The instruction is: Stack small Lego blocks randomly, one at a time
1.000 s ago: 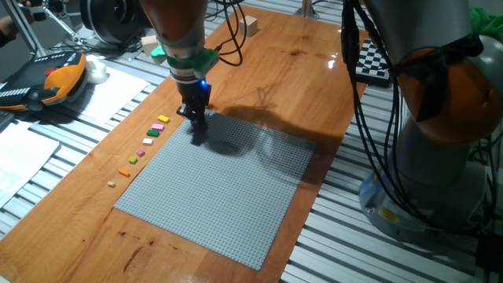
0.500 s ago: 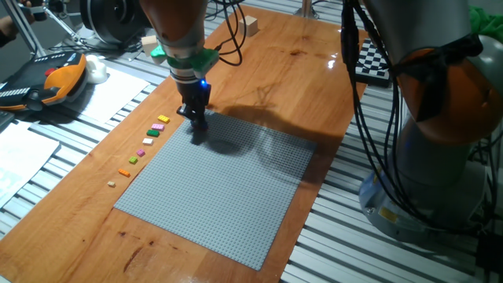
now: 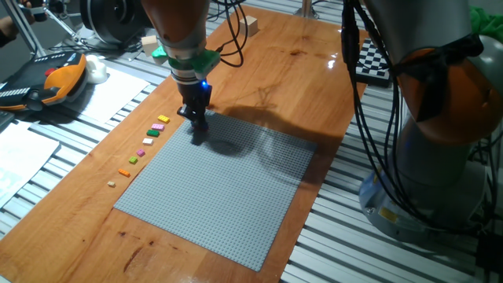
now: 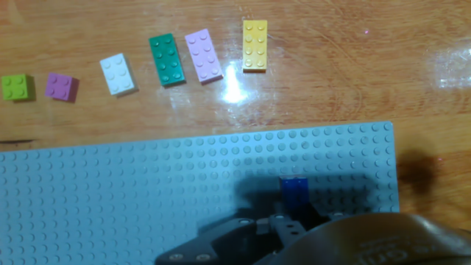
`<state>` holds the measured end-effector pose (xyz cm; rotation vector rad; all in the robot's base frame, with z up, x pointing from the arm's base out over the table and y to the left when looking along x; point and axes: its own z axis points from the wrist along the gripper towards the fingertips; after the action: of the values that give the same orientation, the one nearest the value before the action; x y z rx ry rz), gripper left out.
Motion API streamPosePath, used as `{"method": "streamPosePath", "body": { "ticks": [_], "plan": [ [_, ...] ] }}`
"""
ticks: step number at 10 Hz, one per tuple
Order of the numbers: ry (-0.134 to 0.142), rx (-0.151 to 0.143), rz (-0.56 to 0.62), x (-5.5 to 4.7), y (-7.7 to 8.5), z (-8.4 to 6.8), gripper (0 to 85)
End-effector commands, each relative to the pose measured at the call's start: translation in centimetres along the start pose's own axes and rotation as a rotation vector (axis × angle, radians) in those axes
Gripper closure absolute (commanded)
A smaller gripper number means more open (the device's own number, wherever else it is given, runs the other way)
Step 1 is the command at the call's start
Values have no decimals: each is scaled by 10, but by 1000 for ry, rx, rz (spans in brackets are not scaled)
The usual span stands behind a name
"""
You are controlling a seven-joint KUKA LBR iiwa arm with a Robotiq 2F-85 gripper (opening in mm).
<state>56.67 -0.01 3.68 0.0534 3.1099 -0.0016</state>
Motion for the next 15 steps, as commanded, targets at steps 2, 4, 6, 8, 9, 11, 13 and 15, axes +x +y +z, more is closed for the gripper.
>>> {"method": "streamPosePath", "body": {
  "ticks": [2,4,6,8,9,11,13,15],
  "plan": [
    [-4,0,6,1,1,3,850],
    [-5,3,17,0,1,5,850],
    [-5,3,28,0,1,6,850],
    [-8,9,28,-1,0,9,850],
    [-10,10,28,-2,0,10,850],
    [-18,28,22,-2,0,10,850],
    [-18,27,24,-2,1,11,850],
    [-15,18,29,-1,1,12,850]
  ]
}}
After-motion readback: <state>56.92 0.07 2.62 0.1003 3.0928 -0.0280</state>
